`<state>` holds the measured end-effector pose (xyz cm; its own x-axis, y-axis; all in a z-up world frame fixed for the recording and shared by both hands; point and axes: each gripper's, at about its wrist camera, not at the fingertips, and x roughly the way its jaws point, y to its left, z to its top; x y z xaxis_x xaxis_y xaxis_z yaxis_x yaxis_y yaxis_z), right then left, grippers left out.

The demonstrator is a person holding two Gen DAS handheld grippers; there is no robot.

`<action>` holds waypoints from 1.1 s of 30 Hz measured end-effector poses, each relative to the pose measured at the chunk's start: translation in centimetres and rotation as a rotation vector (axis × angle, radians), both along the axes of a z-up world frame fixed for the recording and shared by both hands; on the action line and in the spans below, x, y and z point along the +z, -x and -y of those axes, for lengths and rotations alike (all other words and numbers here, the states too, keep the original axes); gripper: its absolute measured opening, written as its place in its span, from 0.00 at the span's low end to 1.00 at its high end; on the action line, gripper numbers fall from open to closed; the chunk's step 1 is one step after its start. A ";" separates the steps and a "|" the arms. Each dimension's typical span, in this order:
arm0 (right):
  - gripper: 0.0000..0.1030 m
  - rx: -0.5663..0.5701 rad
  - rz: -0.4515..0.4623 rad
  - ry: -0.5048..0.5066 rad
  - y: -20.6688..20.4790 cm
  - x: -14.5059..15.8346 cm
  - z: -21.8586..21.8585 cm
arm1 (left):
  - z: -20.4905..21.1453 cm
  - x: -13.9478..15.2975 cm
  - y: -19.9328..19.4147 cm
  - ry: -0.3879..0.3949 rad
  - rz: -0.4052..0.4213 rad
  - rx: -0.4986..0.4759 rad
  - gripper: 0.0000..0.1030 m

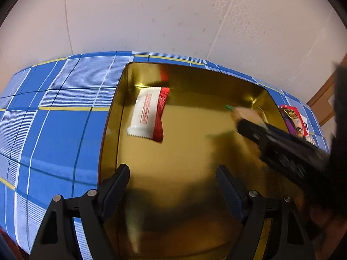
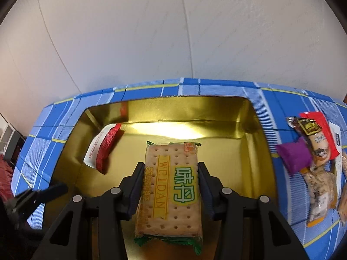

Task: Organize snacks
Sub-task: 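Lower the WEIDAN cracker pack into the tray with the right tool and release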

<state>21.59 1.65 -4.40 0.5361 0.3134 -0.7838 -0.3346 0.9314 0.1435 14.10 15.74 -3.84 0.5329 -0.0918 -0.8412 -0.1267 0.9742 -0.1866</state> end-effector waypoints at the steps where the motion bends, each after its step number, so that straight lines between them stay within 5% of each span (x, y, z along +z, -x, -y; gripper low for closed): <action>1: 0.47 0.017 -0.012 0.003 -0.4 -0.3 -0.6 | 0.1 0.0 0.3 -0.007 0.003 -0.008 0.79; 9: 0.47 0.067 -0.075 0.011 -3.2 -0.8 -3.8 | 0.5 -0.1 2.2 -0.026 0.018 -0.035 0.76; 23: 0.49 -0.025 -0.146 -0.038 -5.8 -2.2 -5.2 | -0.4 0.1 2.5 0.002 0.016 -0.023 0.70; 33: 0.49 -0.005 -0.062 -0.101 -2.0 0.8 -1.1 | 0.2 0.3 3.7 -0.001 0.017 0.025 0.72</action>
